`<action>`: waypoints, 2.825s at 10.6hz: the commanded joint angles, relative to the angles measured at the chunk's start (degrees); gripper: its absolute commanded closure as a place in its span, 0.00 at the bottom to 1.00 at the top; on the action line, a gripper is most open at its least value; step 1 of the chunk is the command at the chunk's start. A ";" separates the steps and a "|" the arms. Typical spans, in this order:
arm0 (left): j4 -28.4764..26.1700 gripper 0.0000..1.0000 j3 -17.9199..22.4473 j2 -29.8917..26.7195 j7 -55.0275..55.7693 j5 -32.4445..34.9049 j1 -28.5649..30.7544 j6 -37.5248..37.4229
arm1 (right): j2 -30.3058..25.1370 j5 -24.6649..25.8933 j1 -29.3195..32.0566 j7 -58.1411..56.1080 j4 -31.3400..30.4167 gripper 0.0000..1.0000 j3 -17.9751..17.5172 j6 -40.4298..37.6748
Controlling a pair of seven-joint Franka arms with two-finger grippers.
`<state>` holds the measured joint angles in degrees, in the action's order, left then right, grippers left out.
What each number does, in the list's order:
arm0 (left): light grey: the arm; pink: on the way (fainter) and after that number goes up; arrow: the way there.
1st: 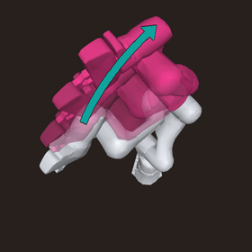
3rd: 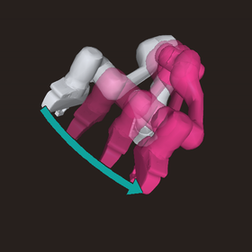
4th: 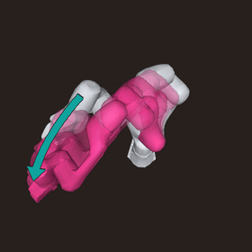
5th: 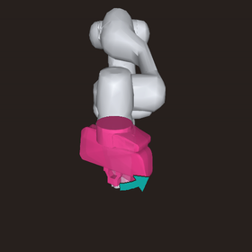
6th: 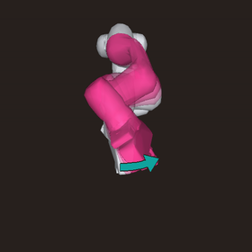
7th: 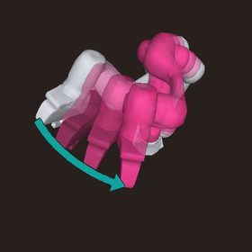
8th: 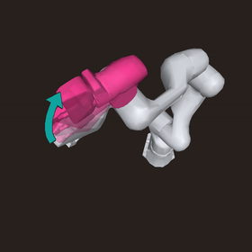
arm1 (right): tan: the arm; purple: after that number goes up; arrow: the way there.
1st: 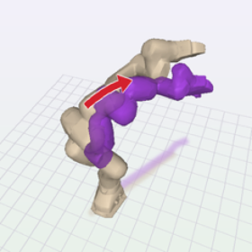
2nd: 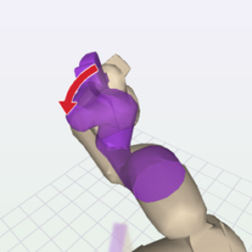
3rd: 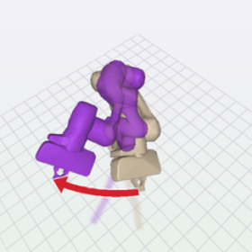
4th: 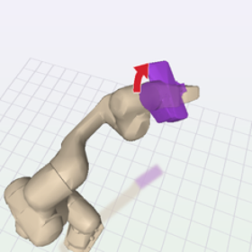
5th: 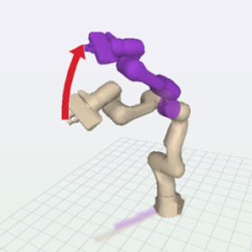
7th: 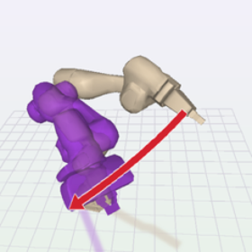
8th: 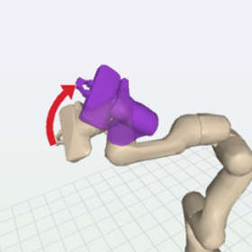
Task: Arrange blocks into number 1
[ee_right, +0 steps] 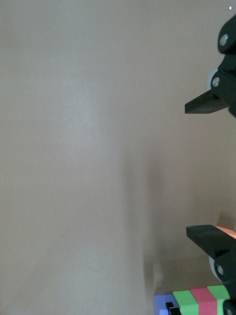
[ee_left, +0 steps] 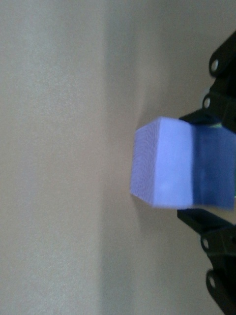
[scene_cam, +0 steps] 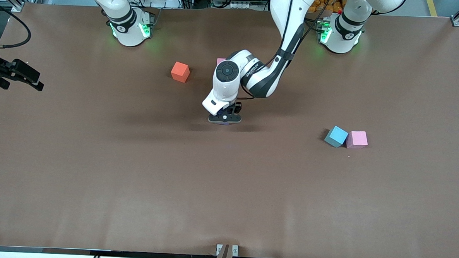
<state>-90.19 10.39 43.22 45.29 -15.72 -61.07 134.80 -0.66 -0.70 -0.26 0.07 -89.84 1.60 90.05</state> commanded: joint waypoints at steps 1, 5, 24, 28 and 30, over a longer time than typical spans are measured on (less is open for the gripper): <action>1.60 0.00 1.30 0.47 0.94 -1.60 -1.24 -0.94 | 0.75 1.23 1.49 0.90 1.60 0.00 -2.21 -1.90; 4.41 0.00 4.88 -6.10 2.70 -1.25 -1.33 -7.77 | 0.75 1.40 1.40 1.34 1.69 0.00 -2.13 -1.28; -0.78 0.00 -17.78 -40.48 -33.06 16.07 62.04 -41.53 | 0.57 1.13 0.09 -8.42 4.06 0.00 -2.04 -3.31; 0.02 0.00 -17.60 -45.15 -33.07 16.16 61.95 -45.14 | 0.75 1.23 -0.09 -8.60 3.98 0.00 -2.22 -3.31; 0.81 0.00 -17.51 -45.15 -33.16 16.16 62.04 -46.20 | 1.01 1.23 -0.18 -8.60 3.98 0.00 -2.21 -2.26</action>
<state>-89.14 -6.80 -1.53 12.72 -1.04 0.54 89.41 0.07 0.01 -0.55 -7.67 -86.60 -0.44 87.65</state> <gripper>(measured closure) 0.000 0.000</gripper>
